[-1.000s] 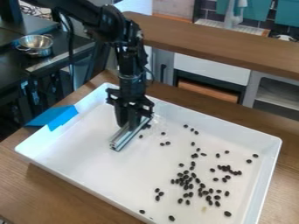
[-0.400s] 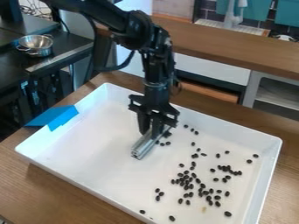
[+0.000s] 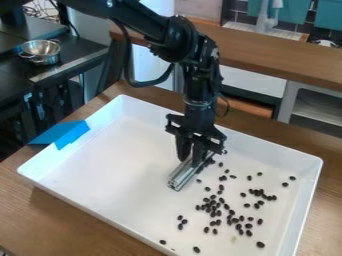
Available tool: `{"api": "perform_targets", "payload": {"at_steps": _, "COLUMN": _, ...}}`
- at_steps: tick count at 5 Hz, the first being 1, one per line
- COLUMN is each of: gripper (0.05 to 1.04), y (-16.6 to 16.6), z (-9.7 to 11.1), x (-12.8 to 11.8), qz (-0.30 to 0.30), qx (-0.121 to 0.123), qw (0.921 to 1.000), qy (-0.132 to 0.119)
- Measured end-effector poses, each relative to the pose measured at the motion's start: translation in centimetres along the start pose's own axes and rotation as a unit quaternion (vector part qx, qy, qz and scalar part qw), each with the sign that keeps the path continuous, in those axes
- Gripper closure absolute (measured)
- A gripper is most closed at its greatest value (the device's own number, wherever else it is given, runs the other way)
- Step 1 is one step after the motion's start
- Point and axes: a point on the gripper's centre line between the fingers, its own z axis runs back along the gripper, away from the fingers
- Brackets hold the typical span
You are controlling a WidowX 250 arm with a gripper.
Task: Sweep into pile
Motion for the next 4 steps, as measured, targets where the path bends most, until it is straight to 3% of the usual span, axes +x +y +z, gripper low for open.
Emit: {"api": "perform_targets", "payload": {"at_steps": 4, "gripper": 0.767, "y": -6.5, "z": -0.5, "x": -2.0, "qz": -0.065, "qx": -0.007, "qw": 0.9979, "qy": -0.005}}
